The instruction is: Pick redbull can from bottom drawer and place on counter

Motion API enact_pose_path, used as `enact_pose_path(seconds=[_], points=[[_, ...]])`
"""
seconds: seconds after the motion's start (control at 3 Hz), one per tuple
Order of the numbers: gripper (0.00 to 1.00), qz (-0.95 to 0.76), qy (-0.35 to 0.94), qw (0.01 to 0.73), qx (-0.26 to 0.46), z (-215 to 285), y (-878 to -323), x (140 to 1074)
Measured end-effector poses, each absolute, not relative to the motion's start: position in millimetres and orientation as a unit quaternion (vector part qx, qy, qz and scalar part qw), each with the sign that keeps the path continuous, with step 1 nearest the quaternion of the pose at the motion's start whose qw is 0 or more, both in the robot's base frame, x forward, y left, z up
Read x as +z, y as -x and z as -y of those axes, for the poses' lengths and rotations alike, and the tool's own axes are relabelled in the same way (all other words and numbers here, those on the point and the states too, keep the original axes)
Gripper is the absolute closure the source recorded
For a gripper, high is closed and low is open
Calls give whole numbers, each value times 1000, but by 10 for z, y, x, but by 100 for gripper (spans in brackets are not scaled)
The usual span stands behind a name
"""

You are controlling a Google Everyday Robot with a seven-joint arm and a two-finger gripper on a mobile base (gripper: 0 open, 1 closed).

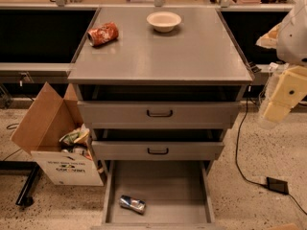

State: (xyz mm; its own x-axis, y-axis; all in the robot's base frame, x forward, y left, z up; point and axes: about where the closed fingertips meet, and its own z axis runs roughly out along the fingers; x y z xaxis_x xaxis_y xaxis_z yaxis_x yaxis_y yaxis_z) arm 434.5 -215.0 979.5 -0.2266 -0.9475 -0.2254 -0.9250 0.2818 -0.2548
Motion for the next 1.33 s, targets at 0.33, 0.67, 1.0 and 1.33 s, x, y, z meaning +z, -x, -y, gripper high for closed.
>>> enact_pose_path(seconds=[0.33,0.67,1.0,1.33], points=[[0,-782,598,169,-33,2150,-4345,9793],[0,-759,630,163,-6,1915,-4306,9292],[0,-742,651,155,27,1676,-4245,8638],[0,-732,665,131,73,1302,-4131,7659]])
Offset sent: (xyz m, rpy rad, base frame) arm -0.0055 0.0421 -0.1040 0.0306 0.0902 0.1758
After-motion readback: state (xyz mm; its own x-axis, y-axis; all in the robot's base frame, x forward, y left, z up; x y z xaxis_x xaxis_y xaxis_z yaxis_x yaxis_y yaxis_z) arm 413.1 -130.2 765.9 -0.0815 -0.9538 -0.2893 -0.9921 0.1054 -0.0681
